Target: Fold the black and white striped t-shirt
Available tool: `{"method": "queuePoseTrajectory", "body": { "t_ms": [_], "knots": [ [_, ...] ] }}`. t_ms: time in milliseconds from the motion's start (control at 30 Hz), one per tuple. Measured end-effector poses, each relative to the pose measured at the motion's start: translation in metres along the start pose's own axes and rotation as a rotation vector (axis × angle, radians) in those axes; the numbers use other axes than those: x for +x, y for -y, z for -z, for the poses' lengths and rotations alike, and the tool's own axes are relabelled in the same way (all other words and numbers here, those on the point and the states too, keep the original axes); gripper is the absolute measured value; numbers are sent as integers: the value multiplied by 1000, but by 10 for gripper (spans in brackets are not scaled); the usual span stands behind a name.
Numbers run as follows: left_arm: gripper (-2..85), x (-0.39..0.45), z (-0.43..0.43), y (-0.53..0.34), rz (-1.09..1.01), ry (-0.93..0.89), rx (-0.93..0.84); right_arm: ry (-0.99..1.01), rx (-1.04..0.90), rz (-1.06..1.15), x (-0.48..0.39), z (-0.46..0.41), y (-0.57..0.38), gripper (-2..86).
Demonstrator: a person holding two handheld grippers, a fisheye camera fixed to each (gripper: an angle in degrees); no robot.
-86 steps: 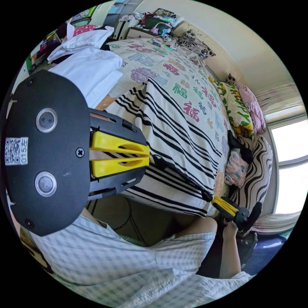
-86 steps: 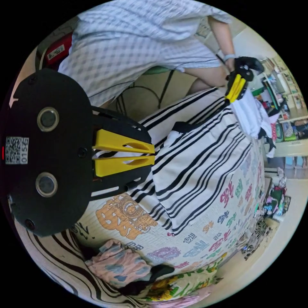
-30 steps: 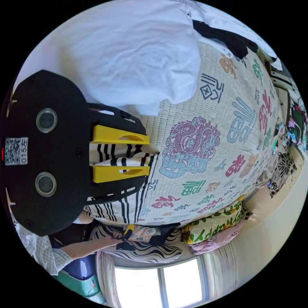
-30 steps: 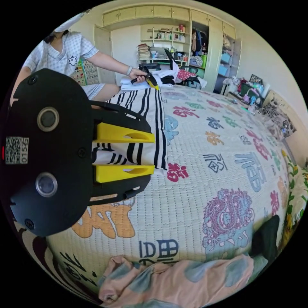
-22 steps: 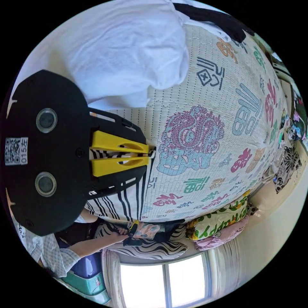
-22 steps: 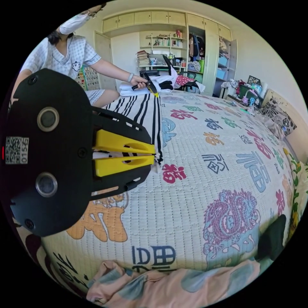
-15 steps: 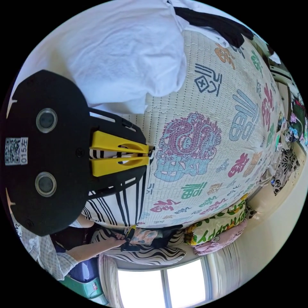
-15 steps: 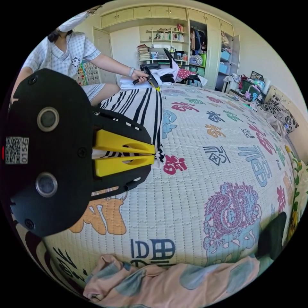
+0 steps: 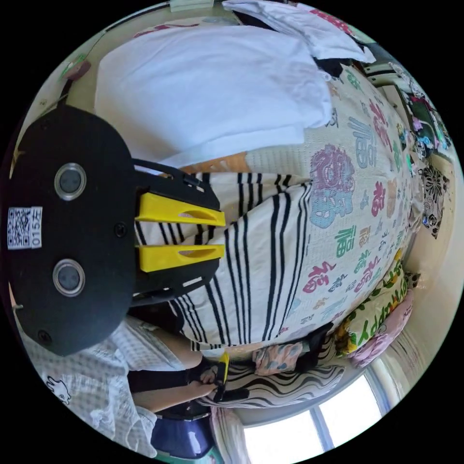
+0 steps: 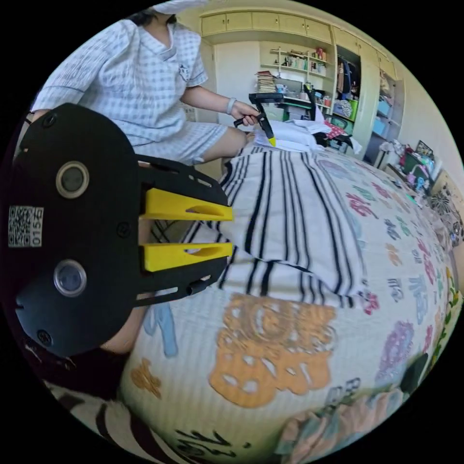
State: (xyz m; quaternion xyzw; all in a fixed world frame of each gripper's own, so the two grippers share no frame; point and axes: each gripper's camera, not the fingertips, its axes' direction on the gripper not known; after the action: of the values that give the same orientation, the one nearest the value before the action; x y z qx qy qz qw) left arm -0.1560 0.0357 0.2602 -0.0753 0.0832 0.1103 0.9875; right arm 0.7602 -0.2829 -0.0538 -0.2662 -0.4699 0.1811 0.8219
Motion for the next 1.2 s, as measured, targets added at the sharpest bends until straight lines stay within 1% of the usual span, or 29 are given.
{"method": "queuePoseTrajectory", "body": {
  "t_ms": [100,200,267,367,433,567,667,767,833,867,933,1033,1100,1200],
  "knots": [
    [74,1,-21,-34,56,-47,-74,71,-81,-18,-4,-36,-12,75],
    [71,-6,-41,-55,121,-133,-114,167,-87,-23,-10,-61,-8,74],
    [62,-8,-40,-61,134,-131,-84,117,-119,-16,-16,-74,0,62],
    [18,-11,-37,-67,125,-161,-81,93,-144,-12,-22,-88,10,29],
    [0,-9,-30,-72,98,-123,-69,59,-143,-10,-26,-90,11,19],
    [-4,-5,-26,-83,71,-79,-53,39,-73,-31,-29,-91,8,13],
    [3,-6,-36,-91,99,-62,-52,42,-76,-55,-33,-107,12,18],
    [29,-5,-25,-107,132,-77,10,47,-89,-43,-44,-112,17,45],
    [65,-6,-2,-135,204,-92,135,40,-76,-37,-53,-107,15,61],
    [69,-7,4,-143,232,-94,166,42,-60,-21,-61,-103,15,65],
    [77,-9,20,-177,348,-21,292,38,-29,14,-76,-96,19,66],
    [83,-15,27,-208,520,91,424,51,-8,115,-113,-97,46,66],
    [96,-19,24,-212,588,132,431,79,-22,212,-149,-108,79,67],
    [111,-30,8,-205,637,190,296,82,-104,321,-199,-135,127,72]
  ]
}}
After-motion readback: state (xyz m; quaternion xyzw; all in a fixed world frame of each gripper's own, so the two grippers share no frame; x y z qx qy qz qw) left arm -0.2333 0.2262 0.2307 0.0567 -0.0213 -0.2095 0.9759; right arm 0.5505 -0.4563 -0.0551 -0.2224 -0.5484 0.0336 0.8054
